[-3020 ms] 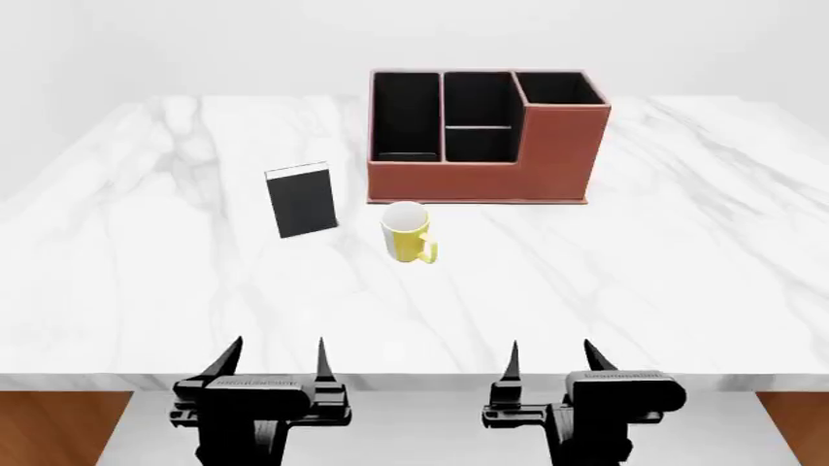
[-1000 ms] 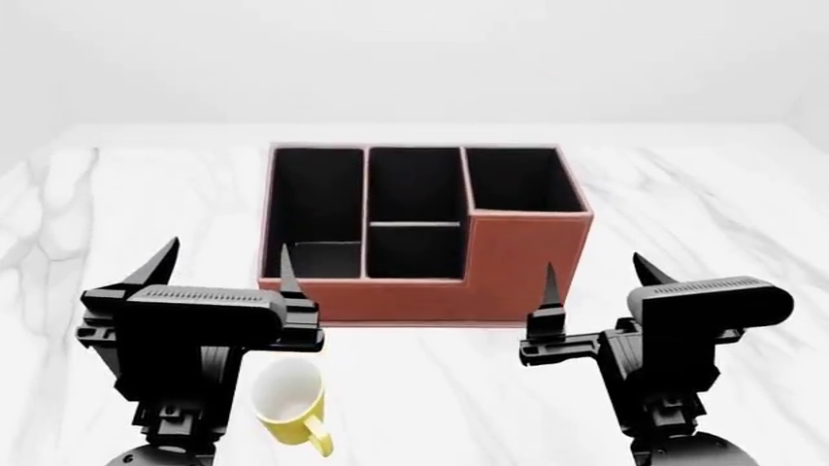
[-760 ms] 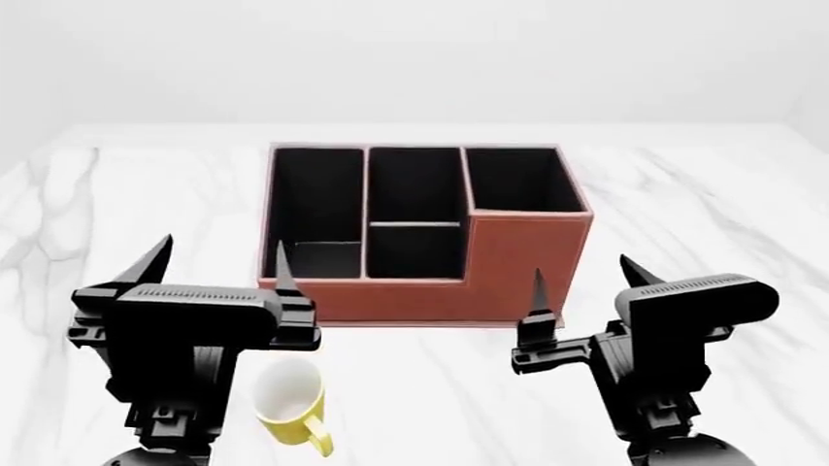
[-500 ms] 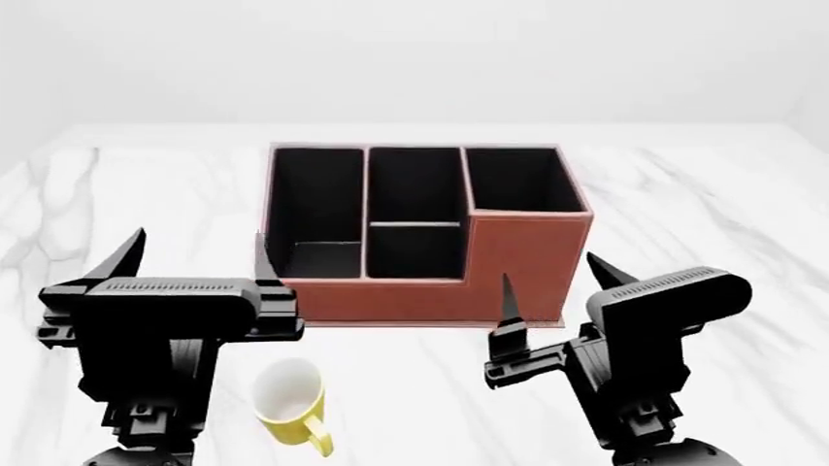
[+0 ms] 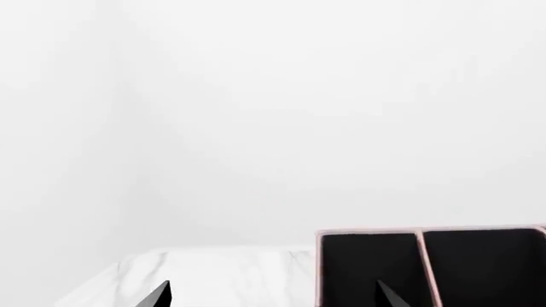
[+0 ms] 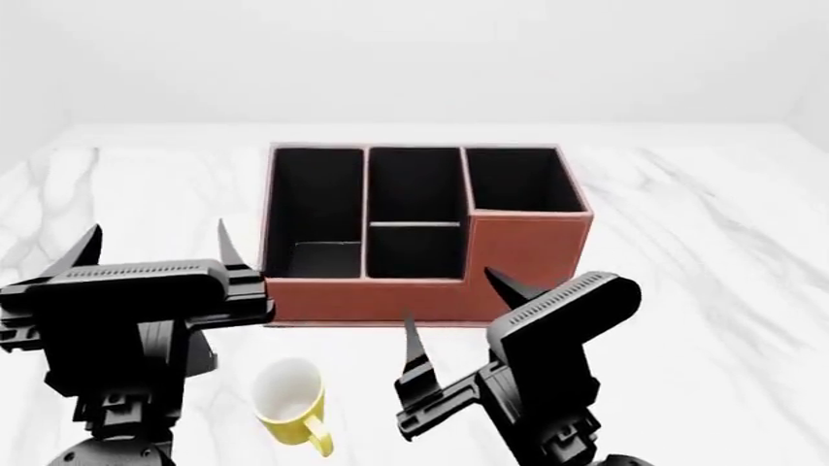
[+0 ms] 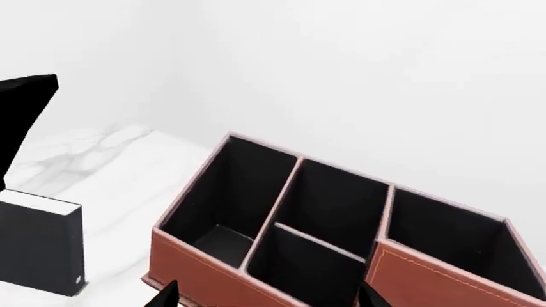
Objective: Pick up the yellow and white mug and place it to the right of the caddy.
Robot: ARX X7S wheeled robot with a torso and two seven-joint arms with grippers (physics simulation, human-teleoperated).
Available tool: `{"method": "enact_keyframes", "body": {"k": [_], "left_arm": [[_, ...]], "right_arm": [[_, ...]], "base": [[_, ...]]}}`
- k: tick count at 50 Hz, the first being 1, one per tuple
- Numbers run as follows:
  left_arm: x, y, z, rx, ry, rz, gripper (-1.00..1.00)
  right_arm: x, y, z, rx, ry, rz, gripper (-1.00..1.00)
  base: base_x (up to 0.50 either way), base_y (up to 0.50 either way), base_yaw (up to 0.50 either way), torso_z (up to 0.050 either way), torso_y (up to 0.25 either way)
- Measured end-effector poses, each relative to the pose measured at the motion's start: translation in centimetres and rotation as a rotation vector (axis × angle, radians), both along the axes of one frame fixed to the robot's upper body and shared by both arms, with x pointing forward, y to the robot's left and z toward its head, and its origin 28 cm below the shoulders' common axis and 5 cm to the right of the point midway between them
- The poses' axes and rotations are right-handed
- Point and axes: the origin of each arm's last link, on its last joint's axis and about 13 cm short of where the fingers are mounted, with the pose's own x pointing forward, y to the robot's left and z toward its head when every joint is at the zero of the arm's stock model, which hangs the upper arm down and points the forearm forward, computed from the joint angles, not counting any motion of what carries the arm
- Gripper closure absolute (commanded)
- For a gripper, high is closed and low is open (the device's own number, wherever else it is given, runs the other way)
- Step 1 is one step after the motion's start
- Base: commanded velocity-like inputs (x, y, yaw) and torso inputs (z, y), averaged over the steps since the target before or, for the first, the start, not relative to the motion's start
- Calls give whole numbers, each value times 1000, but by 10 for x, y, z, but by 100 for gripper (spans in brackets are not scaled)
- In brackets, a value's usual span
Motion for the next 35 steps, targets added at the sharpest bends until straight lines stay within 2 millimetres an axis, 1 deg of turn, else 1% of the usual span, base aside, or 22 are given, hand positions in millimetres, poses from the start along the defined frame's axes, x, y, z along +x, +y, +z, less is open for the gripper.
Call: {"method": "enact_keyframes", "body": {"k": [17,35], "left_arm": [[3,2,0,-5,5,33,-100],[2,2,0,-9,3,42,-100]], "right_arm": [[-2,24,-15,15,70,116,-100],[-16,44,-33,30,166,229,-100]], "base": [[0,0,0,0,0],[0,0,0,0,0]]}}
